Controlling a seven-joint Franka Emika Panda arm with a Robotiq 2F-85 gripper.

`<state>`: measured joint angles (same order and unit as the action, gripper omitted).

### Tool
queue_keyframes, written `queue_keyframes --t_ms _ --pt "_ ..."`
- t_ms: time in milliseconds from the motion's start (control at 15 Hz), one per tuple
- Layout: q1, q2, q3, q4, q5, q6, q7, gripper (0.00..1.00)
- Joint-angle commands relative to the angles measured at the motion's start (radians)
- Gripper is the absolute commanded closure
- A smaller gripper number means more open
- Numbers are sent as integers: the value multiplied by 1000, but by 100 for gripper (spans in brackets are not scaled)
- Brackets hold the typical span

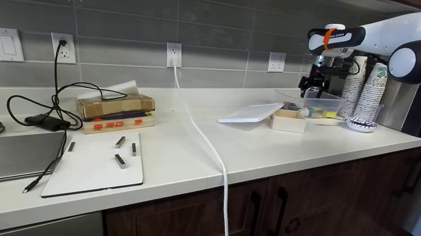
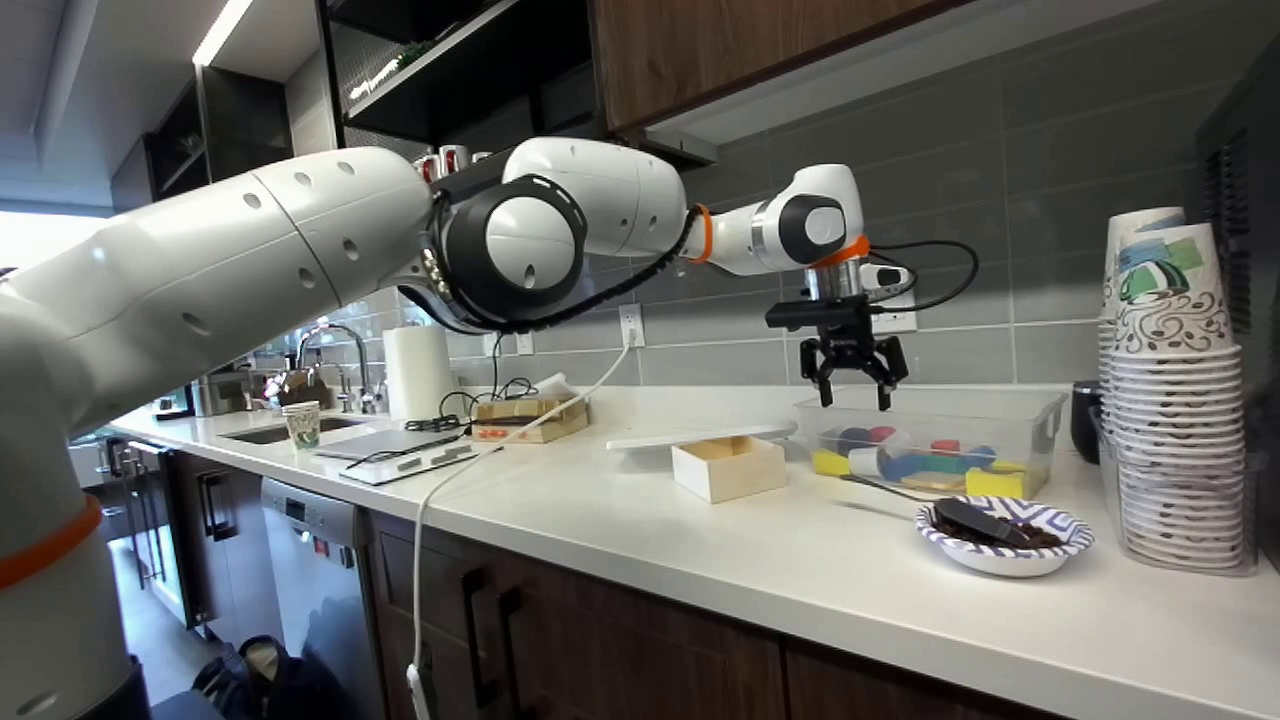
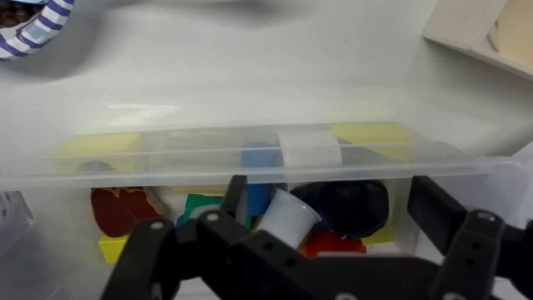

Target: Move the black object from the bowl to the brown box

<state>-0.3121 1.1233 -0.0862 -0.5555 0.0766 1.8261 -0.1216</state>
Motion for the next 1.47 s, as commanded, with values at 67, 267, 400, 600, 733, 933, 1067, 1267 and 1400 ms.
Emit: queue_keyframes --t_ms 67,267,400,600,733,933,1067,1267,1400 --pt "0 52 -9 82 -12 19 9 0" --pt "2 51 -12 84 -20 44 5 0" --pt "-7 79 2 135 -40 43 4 0" --pt "-8 96 1 159 -56 60 1 0" --pt "-10 101 7 166 -58 62 -6 0" --pt "-15 102 28 170 -42 40 -17 0" --pt "-18 102 48 169 -30 25 -26 0" --pt "-19 102 68 169 -25 4 -34 0" --pt "-20 102 76 168 -23 -12 -34 0"
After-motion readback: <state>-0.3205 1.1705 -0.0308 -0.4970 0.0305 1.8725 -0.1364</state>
